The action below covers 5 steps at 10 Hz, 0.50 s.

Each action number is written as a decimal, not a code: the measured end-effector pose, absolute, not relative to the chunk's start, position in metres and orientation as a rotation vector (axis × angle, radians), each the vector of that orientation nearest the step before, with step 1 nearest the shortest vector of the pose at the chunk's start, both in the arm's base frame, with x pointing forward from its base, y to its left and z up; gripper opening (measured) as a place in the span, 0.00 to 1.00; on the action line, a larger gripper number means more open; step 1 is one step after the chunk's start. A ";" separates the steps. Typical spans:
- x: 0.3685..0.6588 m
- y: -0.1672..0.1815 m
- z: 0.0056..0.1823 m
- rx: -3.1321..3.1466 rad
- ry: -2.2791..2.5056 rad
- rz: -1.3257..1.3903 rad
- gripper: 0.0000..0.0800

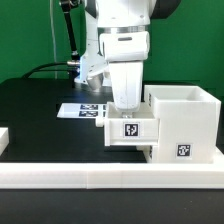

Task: Assemble drawer

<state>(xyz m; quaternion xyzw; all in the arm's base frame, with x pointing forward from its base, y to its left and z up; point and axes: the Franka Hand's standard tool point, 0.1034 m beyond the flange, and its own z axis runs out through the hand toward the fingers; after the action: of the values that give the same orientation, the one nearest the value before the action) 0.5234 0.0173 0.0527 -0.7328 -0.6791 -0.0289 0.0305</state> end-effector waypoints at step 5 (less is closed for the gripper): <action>0.524 0.017 0.053 -2.253 -2.099 -0.089 0.05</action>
Offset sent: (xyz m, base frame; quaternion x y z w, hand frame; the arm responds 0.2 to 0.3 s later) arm 0.0000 0.0000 0.0000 0.0000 0.0000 0.0000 1.0000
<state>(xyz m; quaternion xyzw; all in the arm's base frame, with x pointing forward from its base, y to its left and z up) 0.5238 0.0168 0.0527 -0.7309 -0.6812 -0.0288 0.0305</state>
